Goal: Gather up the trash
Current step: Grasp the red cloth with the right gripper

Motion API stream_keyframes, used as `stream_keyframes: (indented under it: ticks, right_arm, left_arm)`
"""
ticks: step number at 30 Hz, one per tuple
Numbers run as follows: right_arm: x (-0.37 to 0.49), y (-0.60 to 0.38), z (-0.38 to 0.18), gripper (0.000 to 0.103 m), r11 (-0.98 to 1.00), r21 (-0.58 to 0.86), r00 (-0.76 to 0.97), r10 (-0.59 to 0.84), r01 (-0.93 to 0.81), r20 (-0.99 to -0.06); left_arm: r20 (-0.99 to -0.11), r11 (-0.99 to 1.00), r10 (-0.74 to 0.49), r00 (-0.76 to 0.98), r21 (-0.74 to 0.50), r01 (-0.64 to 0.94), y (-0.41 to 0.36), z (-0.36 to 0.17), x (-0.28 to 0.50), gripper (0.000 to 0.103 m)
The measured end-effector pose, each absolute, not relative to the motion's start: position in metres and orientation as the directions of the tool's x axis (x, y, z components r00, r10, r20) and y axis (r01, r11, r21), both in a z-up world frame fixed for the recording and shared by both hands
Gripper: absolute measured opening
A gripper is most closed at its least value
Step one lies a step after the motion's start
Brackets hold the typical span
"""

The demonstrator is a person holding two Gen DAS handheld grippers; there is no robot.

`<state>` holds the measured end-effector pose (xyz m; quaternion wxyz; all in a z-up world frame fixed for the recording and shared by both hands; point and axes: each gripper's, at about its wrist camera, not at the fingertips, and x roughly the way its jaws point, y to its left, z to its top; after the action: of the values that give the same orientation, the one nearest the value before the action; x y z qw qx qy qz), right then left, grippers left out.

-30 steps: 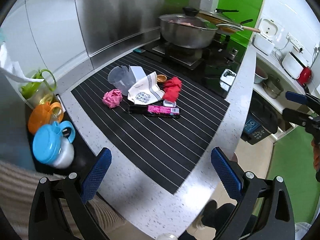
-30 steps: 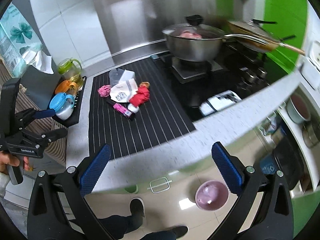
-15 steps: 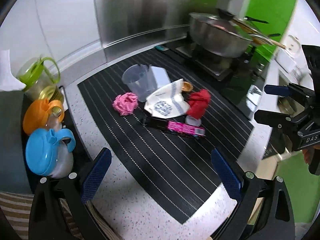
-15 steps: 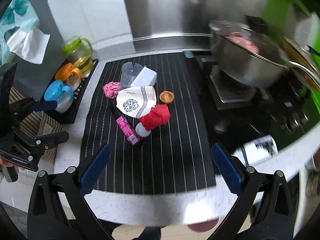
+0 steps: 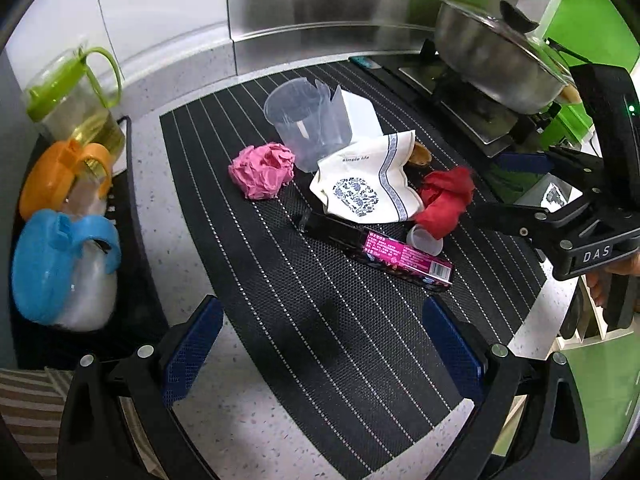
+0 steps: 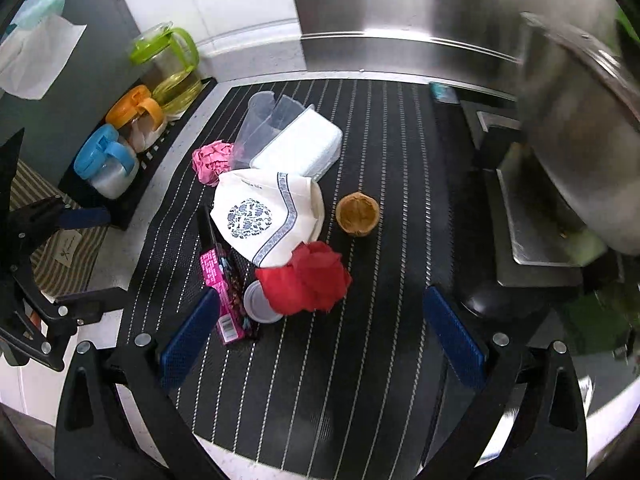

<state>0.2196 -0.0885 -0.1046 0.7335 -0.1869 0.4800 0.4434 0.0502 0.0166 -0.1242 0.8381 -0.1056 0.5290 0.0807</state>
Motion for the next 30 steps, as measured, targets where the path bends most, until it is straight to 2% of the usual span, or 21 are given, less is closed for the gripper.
stream_keyframes:
  ticks: [2,3,5,6,7,9,10,15,23,30]
  right_arm:
    - [0.223,-0.084,-0.112,0.081,0.524,0.178,0.111,0.473,-0.833,-0.874]
    - [0.226,-0.081,-0.116,0.068,0.521,0.189,0.092,0.465,-0.832,-0.88]
    - [0.227,-0.079,-0.12,0.062,0.513,0.197,0.076,0.462,-0.835,-0.884]
    - [0.228,-0.078,-0.123,0.054,0.51,0.204,0.065,0.461,-0.836,-0.885]
    - [0.228,-0.077,-0.124,0.042,0.507,0.206,0.06,0.46,-0.837,-0.886]
    - [0.226,-0.077,-0.125,0.035,0.503,0.209,0.059,0.465,-0.839,-0.883]
    - [0.226,-0.077,-0.124,0.027,0.501,0.211,0.059,0.469,-0.839,-0.882]
    - [0.224,-0.081,-0.12,0.019,0.498,0.22,0.059,0.485,-0.839,-0.873]
    - [0.219,-0.093,-0.094,0.016,0.511,0.224,0.093,0.522,-0.83,-0.848]
    - [0.223,-0.108,-0.075,0.016,0.54,0.211,0.135,0.531,-0.815,-0.837]
  left_arm:
    - [-0.905,0.964,0.022,0.424,-0.093,-0.25,0.016,-0.126,0.053,0.096]
    - [-0.906,0.963,0.022,0.423,-0.095,-0.252,0.017,-0.127,0.054,0.096]
    - [-0.907,0.962,0.019,0.421,-0.099,-0.256,0.018,-0.129,0.056,0.096]
    - [-0.907,0.961,0.017,0.42,-0.101,-0.257,0.018,-0.13,0.056,0.096]
    - [-0.908,0.961,0.014,0.42,-0.104,-0.257,0.018,-0.131,0.056,0.096]
    - [-0.909,0.96,0.009,0.417,-0.108,-0.257,0.018,-0.132,0.057,0.096]
    - [-0.909,0.96,0.007,0.416,-0.11,-0.258,0.018,-0.133,0.057,0.096]
    - [-0.91,0.96,-0.001,0.416,-0.116,-0.254,0.018,-0.133,0.058,0.096]
    - [-0.908,0.957,-0.018,0.418,-0.136,-0.254,0.013,-0.13,0.066,0.096]
    - [-0.917,0.935,-0.02,0.399,-0.158,-0.317,0.006,-0.136,0.084,0.096]
